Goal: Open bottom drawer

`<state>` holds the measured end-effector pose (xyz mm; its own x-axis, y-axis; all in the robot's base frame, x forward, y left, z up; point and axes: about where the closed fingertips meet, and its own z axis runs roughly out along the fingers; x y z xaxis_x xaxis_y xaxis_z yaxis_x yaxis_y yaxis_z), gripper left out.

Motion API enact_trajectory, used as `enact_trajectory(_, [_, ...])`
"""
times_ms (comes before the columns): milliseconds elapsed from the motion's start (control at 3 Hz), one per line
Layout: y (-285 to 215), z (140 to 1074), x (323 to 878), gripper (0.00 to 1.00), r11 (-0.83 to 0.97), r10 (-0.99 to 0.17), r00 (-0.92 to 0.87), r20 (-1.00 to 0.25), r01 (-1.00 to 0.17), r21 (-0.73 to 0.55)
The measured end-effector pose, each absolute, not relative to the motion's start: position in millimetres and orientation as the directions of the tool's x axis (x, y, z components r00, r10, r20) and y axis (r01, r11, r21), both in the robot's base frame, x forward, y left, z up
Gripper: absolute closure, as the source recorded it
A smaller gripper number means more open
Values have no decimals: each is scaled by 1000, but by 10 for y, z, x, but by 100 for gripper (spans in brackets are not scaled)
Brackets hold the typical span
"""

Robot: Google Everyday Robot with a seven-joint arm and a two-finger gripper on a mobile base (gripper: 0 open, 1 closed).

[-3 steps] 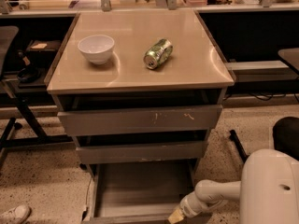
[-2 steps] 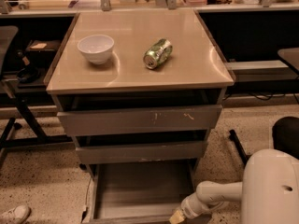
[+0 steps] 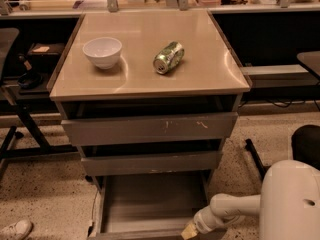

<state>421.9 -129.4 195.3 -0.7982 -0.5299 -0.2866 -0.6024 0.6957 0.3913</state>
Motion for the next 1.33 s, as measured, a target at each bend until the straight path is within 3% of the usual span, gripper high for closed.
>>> enact_trajectory(1000, [-1309,2303,4196,100,724,-510,-808,-296,-589,359])
enact_trajectory(1333, [-1353,2866,4419,100,819,-426,-853,-303,-505,271])
